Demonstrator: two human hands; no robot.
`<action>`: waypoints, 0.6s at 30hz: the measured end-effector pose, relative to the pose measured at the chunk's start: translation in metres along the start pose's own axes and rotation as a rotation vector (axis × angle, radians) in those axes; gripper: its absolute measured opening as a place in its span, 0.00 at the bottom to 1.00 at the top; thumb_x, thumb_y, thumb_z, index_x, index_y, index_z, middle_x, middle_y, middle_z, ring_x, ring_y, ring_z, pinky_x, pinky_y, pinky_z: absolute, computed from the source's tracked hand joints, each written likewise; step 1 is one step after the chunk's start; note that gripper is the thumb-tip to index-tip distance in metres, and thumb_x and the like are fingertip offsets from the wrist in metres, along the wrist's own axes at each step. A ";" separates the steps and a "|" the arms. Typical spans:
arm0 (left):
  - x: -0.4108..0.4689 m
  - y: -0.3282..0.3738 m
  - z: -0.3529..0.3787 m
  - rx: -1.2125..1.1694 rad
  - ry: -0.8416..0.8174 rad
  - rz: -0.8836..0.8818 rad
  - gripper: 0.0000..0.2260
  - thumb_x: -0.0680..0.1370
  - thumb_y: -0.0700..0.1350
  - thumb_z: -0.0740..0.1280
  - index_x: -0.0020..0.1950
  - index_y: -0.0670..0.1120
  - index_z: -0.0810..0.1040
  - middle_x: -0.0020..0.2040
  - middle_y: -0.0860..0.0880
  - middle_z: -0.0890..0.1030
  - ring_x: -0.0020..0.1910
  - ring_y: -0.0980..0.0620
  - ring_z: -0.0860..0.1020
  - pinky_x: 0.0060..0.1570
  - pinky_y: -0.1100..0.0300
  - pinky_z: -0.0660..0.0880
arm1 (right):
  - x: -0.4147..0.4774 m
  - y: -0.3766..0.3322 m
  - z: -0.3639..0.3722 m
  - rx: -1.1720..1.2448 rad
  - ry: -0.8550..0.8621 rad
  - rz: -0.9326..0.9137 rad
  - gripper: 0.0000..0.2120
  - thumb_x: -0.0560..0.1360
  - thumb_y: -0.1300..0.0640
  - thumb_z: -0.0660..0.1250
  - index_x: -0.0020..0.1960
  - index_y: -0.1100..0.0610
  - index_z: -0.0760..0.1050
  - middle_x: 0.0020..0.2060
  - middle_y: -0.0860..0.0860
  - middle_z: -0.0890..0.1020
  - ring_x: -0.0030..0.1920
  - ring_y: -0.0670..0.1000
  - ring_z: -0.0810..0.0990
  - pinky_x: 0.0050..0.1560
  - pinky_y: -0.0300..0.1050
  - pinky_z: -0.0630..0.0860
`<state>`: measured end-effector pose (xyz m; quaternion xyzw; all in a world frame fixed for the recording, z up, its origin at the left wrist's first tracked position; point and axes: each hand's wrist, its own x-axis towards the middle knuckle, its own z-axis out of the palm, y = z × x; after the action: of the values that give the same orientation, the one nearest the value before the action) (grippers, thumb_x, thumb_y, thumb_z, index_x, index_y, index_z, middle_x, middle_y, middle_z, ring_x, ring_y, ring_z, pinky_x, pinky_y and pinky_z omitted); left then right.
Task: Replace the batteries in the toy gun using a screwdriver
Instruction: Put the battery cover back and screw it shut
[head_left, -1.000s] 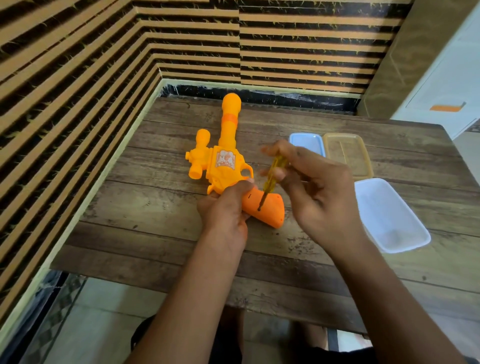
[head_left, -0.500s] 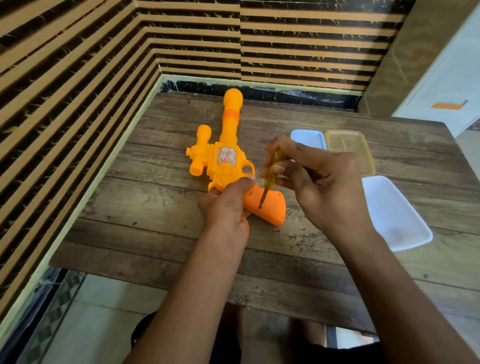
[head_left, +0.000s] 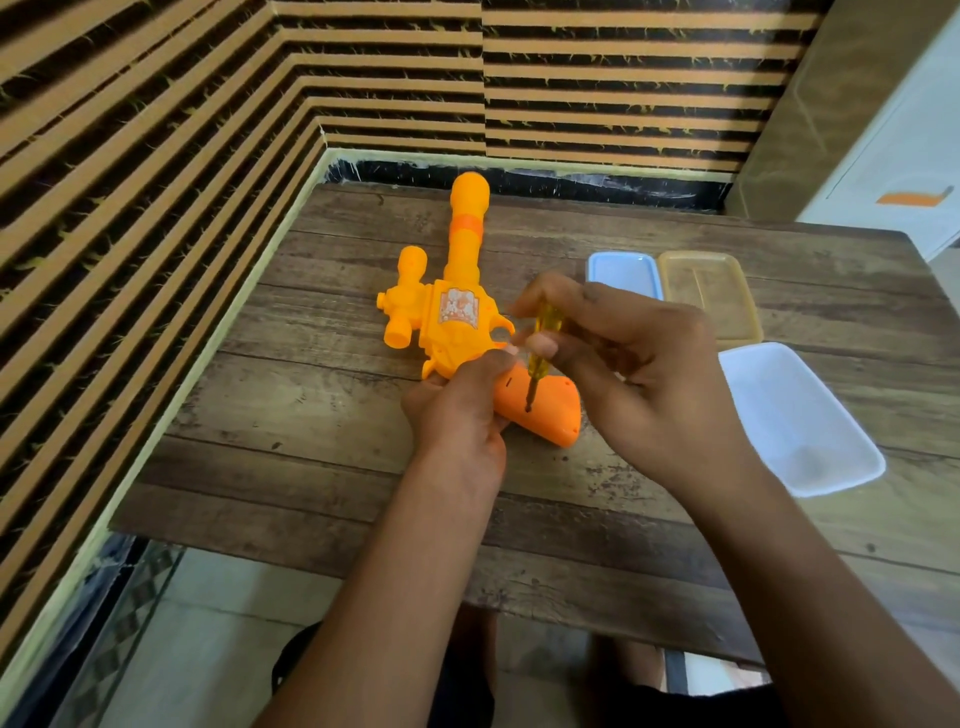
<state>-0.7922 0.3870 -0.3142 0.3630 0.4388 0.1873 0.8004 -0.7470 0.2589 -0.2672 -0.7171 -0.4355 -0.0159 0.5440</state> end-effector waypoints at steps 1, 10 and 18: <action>0.001 -0.001 -0.001 0.001 -0.010 0.000 0.18 0.74 0.31 0.74 0.64 0.39 0.83 0.58 0.36 0.86 0.48 0.43 0.84 0.48 0.45 0.83 | 0.000 0.001 0.000 0.048 -0.040 0.008 0.15 0.79 0.70 0.68 0.62 0.58 0.82 0.52 0.51 0.86 0.53 0.52 0.86 0.50 0.57 0.82; 0.002 -0.003 0.000 -0.008 -0.013 -0.001 0.12 0.75 0.32 0.74 0.53 0.45 0.84 0.56 0.39 0.87 0.47 0.45 0.85 0.56 0.36 0.81 | 0.002 0.002 0.000 0.130 -0.107 0.124 0.29 0.77 0.81 0.57 0.57 0.50 0.80 0.44 0.60 0.83 0.49 0.61 0.84 0.54 0.60 0.83; -0.003 0.001 0.001 -0.021 0.002 0.005 0.12 0.74 0.29 0.74 0.54 0.43 0.84 0.53 0.37 0.87 0.40 0.46 0.85 0.47 0.45 0.83 | -0.005 0.001 0.012 -0.014 0.104 0.087 0.30 0.72 0.80 0.59 0.62 0.53 0.82 0.43 0.51 0.85 0.45 0.51 0.87 0.50 0.54 0.85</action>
<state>-0.7932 0.3860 -0.3113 0.3557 0.4365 0.1943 0.8032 -0.7546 0.2655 -0.2752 -0.7375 -0.3747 -0.0327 0.5609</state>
